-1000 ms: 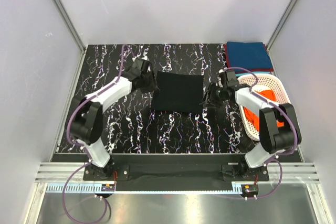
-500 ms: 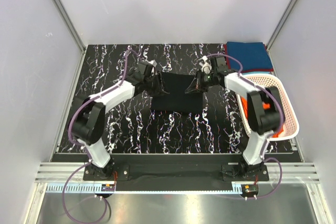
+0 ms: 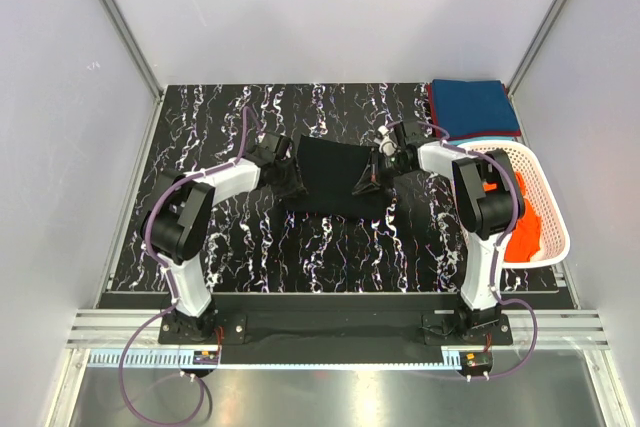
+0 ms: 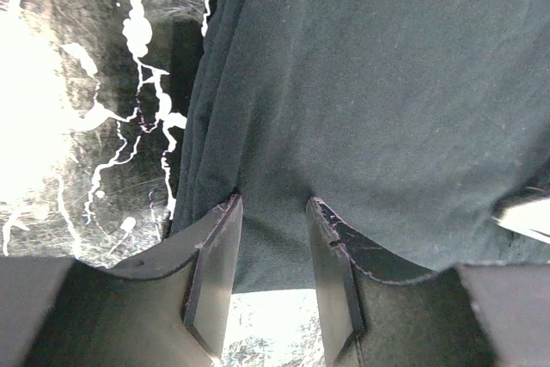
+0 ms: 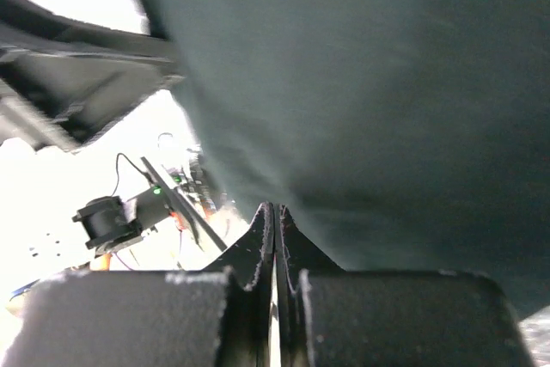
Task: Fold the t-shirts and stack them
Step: Fold the tshirt
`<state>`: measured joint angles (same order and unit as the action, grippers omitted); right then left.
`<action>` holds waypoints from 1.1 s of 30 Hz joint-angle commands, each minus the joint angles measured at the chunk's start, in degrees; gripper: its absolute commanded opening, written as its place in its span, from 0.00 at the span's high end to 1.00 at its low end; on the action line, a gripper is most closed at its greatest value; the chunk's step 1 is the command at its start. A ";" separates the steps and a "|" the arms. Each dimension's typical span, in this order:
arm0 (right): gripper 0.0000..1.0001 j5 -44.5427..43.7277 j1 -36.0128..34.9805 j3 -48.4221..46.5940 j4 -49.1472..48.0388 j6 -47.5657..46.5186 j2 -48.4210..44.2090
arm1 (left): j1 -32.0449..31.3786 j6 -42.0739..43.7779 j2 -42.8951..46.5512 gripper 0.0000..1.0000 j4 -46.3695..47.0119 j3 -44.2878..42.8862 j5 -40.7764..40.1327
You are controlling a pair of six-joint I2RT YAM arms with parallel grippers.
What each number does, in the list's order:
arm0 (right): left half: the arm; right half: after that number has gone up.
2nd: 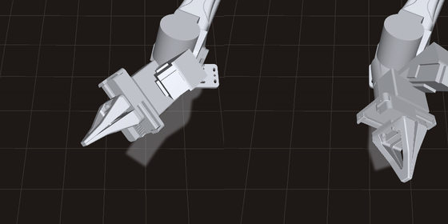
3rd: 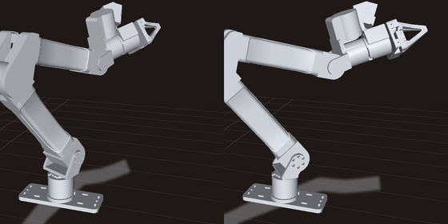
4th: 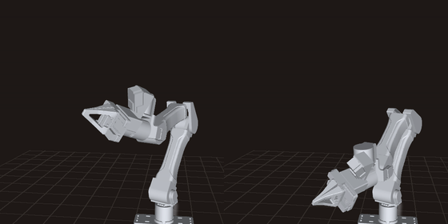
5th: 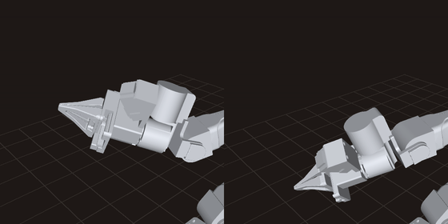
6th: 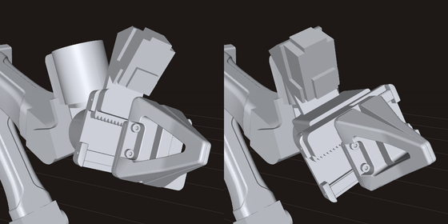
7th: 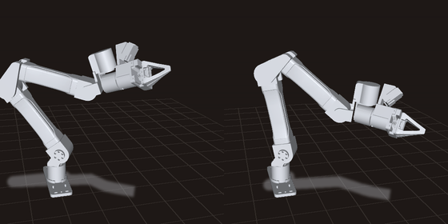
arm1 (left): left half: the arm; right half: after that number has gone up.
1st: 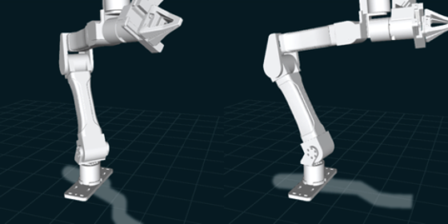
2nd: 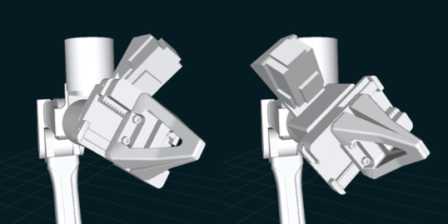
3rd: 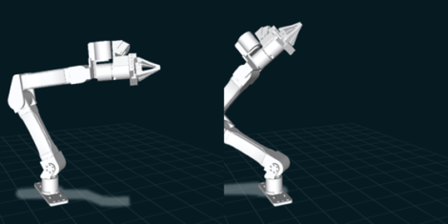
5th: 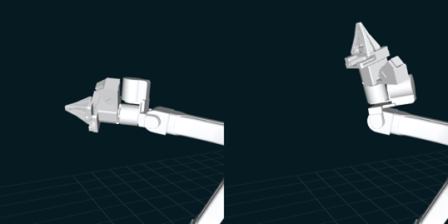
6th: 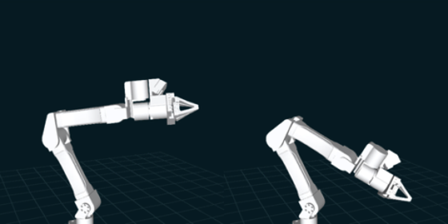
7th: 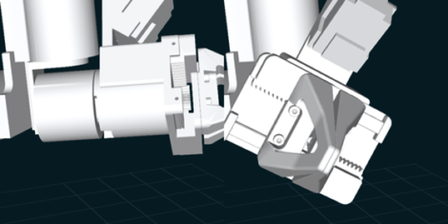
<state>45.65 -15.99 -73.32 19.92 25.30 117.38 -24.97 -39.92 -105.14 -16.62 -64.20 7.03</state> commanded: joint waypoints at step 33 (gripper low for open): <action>0.98 -0.21 -1.33 4.32 1.96 -0.60 -10.95 | -4.38 3.01 5.83 0.55 -0.70 -9.89 9.76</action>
<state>46.98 -17.54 -71.90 20.86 25.41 106.63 -26.79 -37.34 -98.67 -21.10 -74.24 9.21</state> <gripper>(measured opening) 0.012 0.449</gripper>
